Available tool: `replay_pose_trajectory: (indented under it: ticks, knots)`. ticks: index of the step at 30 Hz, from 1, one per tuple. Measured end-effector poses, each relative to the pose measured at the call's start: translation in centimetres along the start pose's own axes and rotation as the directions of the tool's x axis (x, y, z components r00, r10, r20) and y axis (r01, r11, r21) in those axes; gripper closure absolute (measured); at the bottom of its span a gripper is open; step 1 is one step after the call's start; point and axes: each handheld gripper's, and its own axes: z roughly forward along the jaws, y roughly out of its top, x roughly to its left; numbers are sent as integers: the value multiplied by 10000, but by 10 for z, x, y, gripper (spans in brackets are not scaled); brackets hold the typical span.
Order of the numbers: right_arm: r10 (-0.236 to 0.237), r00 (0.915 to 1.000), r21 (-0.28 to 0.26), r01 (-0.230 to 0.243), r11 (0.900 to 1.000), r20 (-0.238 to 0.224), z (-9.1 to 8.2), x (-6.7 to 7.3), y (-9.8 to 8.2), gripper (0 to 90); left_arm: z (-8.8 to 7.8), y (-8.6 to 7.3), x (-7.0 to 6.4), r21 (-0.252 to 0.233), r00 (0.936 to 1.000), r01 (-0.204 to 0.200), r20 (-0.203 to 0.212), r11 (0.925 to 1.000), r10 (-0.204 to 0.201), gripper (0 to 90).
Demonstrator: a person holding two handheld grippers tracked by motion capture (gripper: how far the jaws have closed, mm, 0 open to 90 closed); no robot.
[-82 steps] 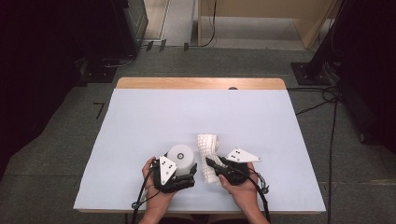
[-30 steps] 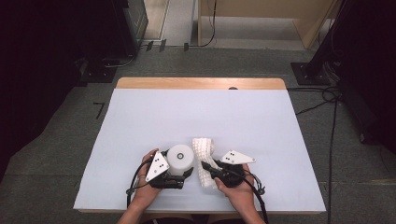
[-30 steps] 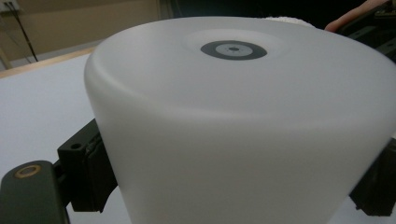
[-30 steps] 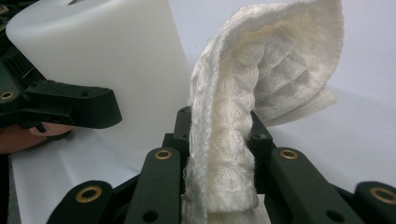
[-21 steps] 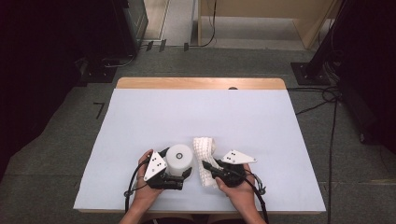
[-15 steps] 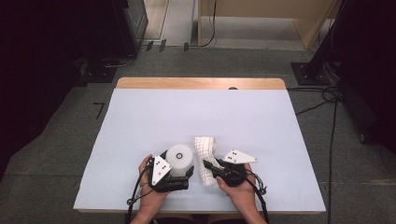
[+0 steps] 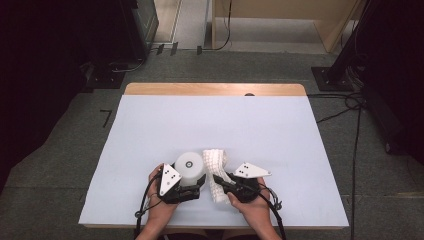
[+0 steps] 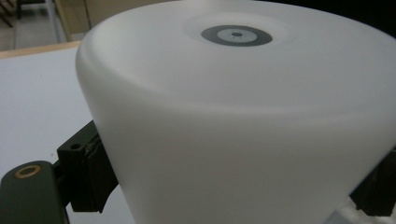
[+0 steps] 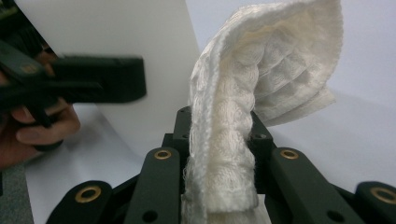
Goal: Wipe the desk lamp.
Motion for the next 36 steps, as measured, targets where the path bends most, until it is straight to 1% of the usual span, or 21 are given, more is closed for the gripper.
replay_pose_trajectory:
  ticks: [2,5,8,11,12,14,17,18,20,22,25,27,29,31,35,36]
  knots:
    - [-33,10000,29,33,10000,-45,2,1,-1,729,-3,3,3,-239,9987,21,514,9997,-9,87]
    - [-88,9997,-246,83,9997,-207,1,3,-1,730,-5,4,4,-339,9943,-337,1004,9989,369,87]
    - [-142,9996,-417,131,9990,-248,-2,6,2,731,-4,4,3,-323,9918,-411,1198,9986,447,87]
    - [-202,9994,-676,182,9975,-292,-7,7,6,732,-1,2,2,-157,9899,-552,1299,9984,568,87]
    - [-239,9991,-854,209,9961,-336,-10,7,8,731,0,2,2,-103,9894,-605,1319,9981,614,87]
    - [-474,9979,-1269,413,9911,-450,-16,8,12,732,2,0,1,1,9876,-679,1419,9977,672,87]
    - [-588,9969,-1716,489,9840,-529,-23,11,18,732,3,-1,1,139,9864,-802,1451,9967,773,87]
    - [-585,9969,-1762,483,9832,-535,-24,12,18,732,4,-1,1,142,9863,-819,1445,9965,790,88]
    - [-607,9970,-1639,519,9851,-488,-23,11,18,732,3,0,1,143,9868,-830,1409,9964,802,87]
    - [-514,9975,-1290,448,9906,-482,-17,9,14,731,2,1,2,85,9880,-797,1334,9968,779,87]
    - [-218,9987,-386,201,9991,-453,-3,2,4,731,-1,4,5,-73,9888,-762,1284,9971,765,87]
    - [-169,9994,30,170,9999,-308,3,0,-1,732,-1,5,6,-169,9887,-710,1310,9973,726,88]
    - [-133,9995,132,137,9998,-291,6,0,-4,732,-1,3,7,-138,9885,-755,1305,9971,766,88]
    - [-202,9996,151,206,9997,-217,6,1,-3,731,1,1,8,-123,9890,-807,1237,9967,816,87]
    - [-176,9998,-71,175,9998,-130,3,-2,-1,731,5,-3,11,118,9931,-808,859,9967,795,87]
    - [-177,9998,-99,176,9998,-91,2,-3,-1,731,6,-5,12,210,9932,-918,743,9956,900,87]
